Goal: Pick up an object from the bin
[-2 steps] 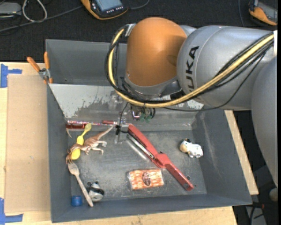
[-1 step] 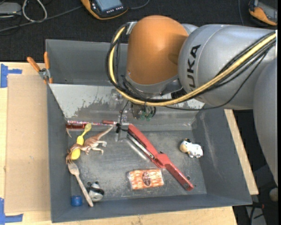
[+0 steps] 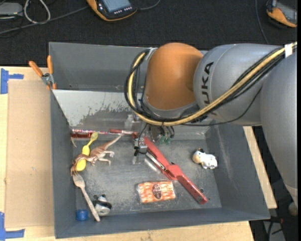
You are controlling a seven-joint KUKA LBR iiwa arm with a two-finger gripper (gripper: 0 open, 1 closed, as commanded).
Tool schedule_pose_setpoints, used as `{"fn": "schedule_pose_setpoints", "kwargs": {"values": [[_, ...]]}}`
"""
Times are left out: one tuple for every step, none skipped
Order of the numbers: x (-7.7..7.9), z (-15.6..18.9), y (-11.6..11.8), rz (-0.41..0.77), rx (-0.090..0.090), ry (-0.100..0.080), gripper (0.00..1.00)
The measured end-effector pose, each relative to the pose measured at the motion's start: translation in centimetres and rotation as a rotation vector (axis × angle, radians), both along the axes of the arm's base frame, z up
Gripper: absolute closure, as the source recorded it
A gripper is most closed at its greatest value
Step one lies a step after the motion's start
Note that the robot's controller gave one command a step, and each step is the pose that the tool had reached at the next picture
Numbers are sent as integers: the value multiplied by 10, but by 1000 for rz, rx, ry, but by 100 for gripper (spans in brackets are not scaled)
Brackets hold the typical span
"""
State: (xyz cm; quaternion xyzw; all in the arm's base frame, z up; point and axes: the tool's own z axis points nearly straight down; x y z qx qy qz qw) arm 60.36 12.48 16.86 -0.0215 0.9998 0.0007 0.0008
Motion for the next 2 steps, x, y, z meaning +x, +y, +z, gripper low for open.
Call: {"fn": "schedule_pose_setpoints", "kwargs": {"values": [[-37,-58,51,-23,4,-6,0],[-34,-68,-23,-73,0,1,0]]}}
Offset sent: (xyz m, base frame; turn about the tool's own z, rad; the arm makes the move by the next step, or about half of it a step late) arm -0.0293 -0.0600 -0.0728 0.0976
